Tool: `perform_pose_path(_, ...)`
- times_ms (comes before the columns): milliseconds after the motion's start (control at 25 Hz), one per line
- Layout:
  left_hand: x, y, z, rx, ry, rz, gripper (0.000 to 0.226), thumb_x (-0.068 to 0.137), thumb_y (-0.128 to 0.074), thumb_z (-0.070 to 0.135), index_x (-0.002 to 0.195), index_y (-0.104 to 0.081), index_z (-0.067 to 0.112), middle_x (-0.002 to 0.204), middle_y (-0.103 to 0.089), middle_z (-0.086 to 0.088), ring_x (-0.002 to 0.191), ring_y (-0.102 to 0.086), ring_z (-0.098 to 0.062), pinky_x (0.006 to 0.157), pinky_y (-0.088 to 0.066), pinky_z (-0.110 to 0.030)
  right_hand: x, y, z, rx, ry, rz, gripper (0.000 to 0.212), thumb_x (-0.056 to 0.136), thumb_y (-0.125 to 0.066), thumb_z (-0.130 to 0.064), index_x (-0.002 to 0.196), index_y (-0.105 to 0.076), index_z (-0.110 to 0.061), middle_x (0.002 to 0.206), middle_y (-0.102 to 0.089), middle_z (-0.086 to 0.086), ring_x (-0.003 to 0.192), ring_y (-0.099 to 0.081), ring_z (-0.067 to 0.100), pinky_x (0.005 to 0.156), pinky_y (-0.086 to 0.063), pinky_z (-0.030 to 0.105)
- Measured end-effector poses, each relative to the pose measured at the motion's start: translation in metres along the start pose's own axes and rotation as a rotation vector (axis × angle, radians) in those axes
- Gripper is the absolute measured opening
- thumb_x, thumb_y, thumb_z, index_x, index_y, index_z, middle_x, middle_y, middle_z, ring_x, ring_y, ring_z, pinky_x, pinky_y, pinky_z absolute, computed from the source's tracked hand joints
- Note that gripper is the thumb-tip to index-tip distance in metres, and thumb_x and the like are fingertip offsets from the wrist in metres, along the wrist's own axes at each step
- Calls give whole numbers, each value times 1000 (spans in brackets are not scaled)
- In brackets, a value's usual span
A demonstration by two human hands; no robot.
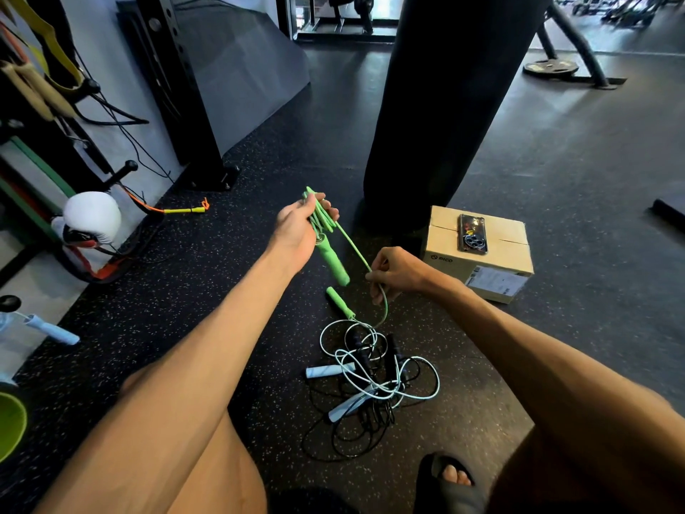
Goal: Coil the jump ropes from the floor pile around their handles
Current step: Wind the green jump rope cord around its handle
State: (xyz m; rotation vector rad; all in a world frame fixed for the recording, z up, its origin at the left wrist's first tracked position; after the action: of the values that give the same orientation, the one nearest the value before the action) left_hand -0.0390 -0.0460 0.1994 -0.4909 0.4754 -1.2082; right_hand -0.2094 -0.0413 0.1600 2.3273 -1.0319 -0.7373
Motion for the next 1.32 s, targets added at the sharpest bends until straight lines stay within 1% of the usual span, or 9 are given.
perform_pose_path(120, 0, 8, 5, 112, -65, 75, 23, 103, -41, 11, 89, -58, 4, 79, -56, -8, 63, -64, -18, 68, -56, -30, -4, -3, -12, -14, 65, 8, 12, 98, -57, -12, 91, -55, -2, 72, -71, 14, 53, -66, 17, 48, -53, 24)
perform_pose_path(200, 0, 7, 9, 284, -127, 86, 22, 103, -43, 11, 87, -58, 7, 76, -58, -8, 58, -65, -13, 62, -54, -24, -4, 1, -28, -128, 198, 73, 10, 96, -60, -16, 92, -58, -7, 67, -66, 0, 53, -61, 11, 53, -50, 23)
perform_pose_path(400, 2, -4, 13, 861, -322, 4, 17, 98, -53, 15, 87, -61, 4, 69, -70, -7, 61, -69, -21, 70, -57, -33, -14, 15, -63, -191, 422, 225, 15, 98, -55, -21, 99, -66, -11, 86, -63, -3, 75, -57, 11, 67, -44, 27)
perform_pose_path(560, 1, -13, -7, 1142, -238, -164, 24, 97, -55, 22, 88, -67, 4, 72, -73, -9, 70, -70, -23, 76, -56, -36, -19, 29, -64, -149, 454, 305, 18, 100, -51, -24, 97, -66, -13, 87, -66, 6, 78, -61, 22, 70, -49, 39)
perform_pose_path(680, -9, -25, -31, 1223, -62, -354, 33, 101, -48, 25, 89, -68, 2, 61, -70, 0, 58, -67, -15, 63, -51, -27, -23, 46, -67, -151, 469, 405, 18, 98, -55, -25, 94, -67, -12, 85, -67, 4, 77, -62, 19, 69, -52, 40)
perform_pose_path(800, -25, -35, -49, 1080, 125, -464, 41, 103, -44, 26, 84, -68, -1, 54, -61, -5, 46, -56, -14, 49, -45, -21, -24, 64, -60, -47, 405, 490, 20, 95, -60, -31, 93, -64, -11, 82, -68, 6, 73, -64, 21, 65, -51, 37)
perform_pose_path(960, -37, -40, -55, 782, 294, -490, 43, 101, -46, 34, 74, -62, 4, 52, -44, -9, 43, -41, -16, 47, -41, -25, -14, 67, -42, 111, 309, 481, 19, 97, -56, -31, 95, -56, -12, 83, -63, -1, 76, -60, 15, 68, -50, 33)
perform_pose_path(1120, -47, -52, -51, 508, 391, -563, 41, 101, -40, 34, 69, -53, 11, 47, -32, 1, 43, -33, -14, 58, -41, -30, -4, 65, -27, 211, 222, 466, 15, 100, -51, -28, 95, -54, -13, 83, -57, 2, 77, -53, 15, 73, -47, 41)
perform_pose_path(1320, -48, -60, -31, 123, 405, -539, 31, 101, -36, 32, 86, -51, 9, 59, -40, 1, 57, -38, -14, 72, -38, -29, -2, 45, -18, 382, 139, 347, 24, 104, -43, -31, 97, -46, -9, 73, -60, 12, 66, -58, 28, 65, -49, 44)
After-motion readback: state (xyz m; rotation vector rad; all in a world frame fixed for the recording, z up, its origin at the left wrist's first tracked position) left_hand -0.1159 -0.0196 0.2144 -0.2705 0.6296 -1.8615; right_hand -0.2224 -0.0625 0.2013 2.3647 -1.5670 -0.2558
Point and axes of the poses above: each hand's wrist, its own x-axis towards the middle knuckle, its own y-axis out of the back of the hand, z = x × y, the point moved 10 cm from there along x, towards the middle knuckle
